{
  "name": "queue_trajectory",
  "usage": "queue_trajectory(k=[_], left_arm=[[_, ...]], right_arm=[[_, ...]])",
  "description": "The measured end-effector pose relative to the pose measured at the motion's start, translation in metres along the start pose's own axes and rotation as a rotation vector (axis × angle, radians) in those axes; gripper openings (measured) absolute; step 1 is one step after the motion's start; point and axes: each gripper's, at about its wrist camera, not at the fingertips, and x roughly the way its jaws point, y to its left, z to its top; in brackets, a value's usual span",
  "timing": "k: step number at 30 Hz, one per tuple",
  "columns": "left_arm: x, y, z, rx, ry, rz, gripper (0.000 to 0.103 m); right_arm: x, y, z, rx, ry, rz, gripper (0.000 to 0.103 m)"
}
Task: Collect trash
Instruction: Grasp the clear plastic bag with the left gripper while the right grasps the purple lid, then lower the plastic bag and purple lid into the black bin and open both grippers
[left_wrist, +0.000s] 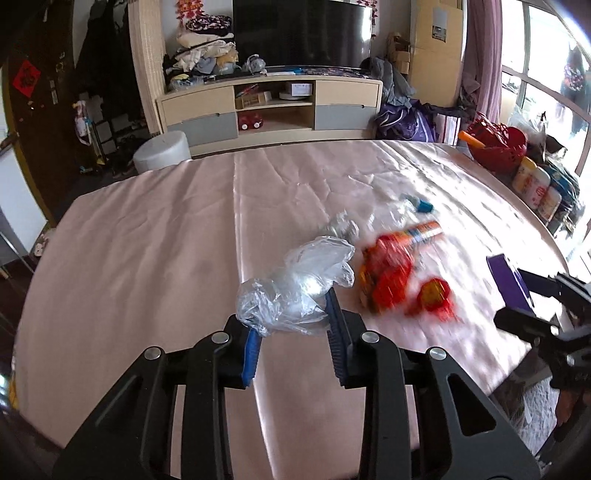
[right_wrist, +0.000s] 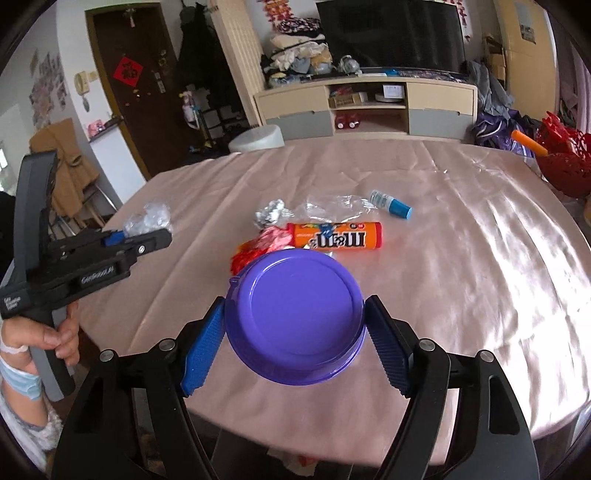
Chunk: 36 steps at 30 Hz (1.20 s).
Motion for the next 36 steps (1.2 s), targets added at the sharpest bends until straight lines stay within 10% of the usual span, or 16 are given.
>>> queue_trajectory(k=[12, 36], left_arm=[[-0.086, -0.039, -0.089, -0.077, 0.014, -0.097, 0.030], [-0.024, -0.091, -0.181, -0.061, 0.311, -0.213, 0.033]], right_arm=[[-0.034, 0.015, -0.084, -0.063, 0.056, -0.042, 0.076], [0.015, 0.020, -0.198, -0.022, 0.326, -0.134, 0.077]])
